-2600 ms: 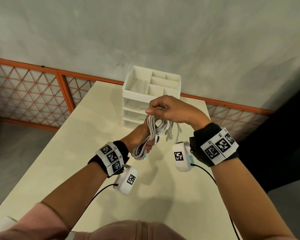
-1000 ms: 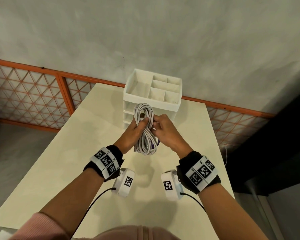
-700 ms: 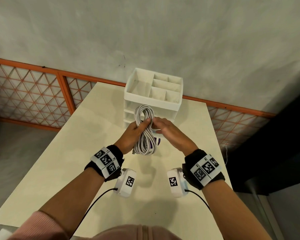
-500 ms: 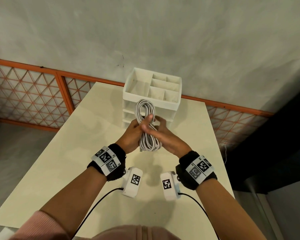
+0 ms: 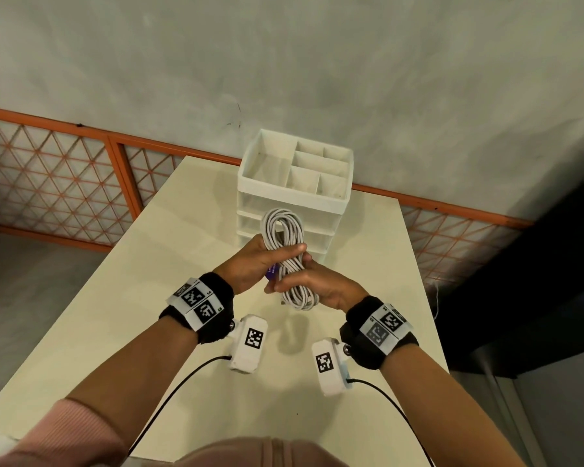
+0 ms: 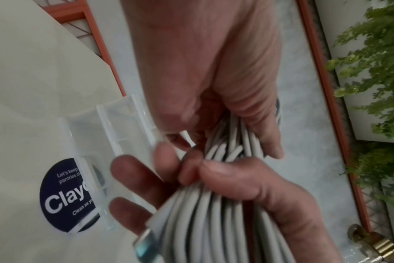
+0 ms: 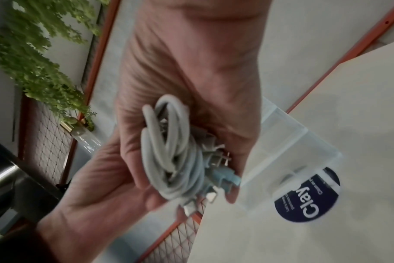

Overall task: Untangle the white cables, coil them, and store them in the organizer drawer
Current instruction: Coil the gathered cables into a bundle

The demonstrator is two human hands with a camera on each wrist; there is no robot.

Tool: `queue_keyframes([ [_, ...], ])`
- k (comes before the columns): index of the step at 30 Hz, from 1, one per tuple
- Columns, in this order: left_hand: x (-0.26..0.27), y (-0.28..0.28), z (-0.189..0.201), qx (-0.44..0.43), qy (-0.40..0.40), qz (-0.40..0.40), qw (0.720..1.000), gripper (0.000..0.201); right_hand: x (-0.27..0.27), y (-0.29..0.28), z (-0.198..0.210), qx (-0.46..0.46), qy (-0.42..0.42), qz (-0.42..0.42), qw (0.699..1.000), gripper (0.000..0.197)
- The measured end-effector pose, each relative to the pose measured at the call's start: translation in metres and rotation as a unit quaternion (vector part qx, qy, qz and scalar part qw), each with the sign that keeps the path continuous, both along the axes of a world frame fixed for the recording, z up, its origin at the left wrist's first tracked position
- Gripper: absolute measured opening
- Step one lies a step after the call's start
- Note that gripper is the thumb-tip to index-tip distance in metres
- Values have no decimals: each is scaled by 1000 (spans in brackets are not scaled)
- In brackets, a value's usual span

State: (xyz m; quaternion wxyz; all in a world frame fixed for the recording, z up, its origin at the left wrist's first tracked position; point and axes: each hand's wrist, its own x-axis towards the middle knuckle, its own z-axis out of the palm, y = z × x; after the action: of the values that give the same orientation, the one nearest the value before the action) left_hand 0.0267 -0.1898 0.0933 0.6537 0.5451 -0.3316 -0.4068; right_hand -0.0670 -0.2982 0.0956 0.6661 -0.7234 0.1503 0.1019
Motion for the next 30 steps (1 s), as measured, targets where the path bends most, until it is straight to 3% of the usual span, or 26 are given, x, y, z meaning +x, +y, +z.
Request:
queue_keyframes([
  [5, 2, -3, -3, 5, 99, 10, 995, 11, 4, 8, -7, -35, 3, -28, 999, 13],
  [8, 6, -5, 0, -65, 229, 40, 970, 26, 4, 9, -10, -71, 16, -15, 997, 14],
  [10, 9, -6, 6, -91, 276, 61, 955, 26, 1, 7, -13, -75, 30, 3, 997, 18],
  [12, 8, -8, 8, -83, 290, 81, 950, 10, 1, 4, -14, -89, 36, 18, 995, 20],
  [17, 4, -26, 8, -32, 327, 149, 933, 39, -2, -5, -17, -140, 19, 57, 988, 12],
  [21, 3, -36, 2, 6, 369, 213, 905, 44, -4, -10, -19, -189, 13, 74, 979, 14],
  [25, 4, -37, -8, 27, 388, 180, 904, 44, -7, -15, -23, -218, 32, 88, 971, 21],
  [30, 14, -32, -15, 46, 407, 104, 906, 40, -11, -19, -27, -139, 22, 84, 987, 13],
])
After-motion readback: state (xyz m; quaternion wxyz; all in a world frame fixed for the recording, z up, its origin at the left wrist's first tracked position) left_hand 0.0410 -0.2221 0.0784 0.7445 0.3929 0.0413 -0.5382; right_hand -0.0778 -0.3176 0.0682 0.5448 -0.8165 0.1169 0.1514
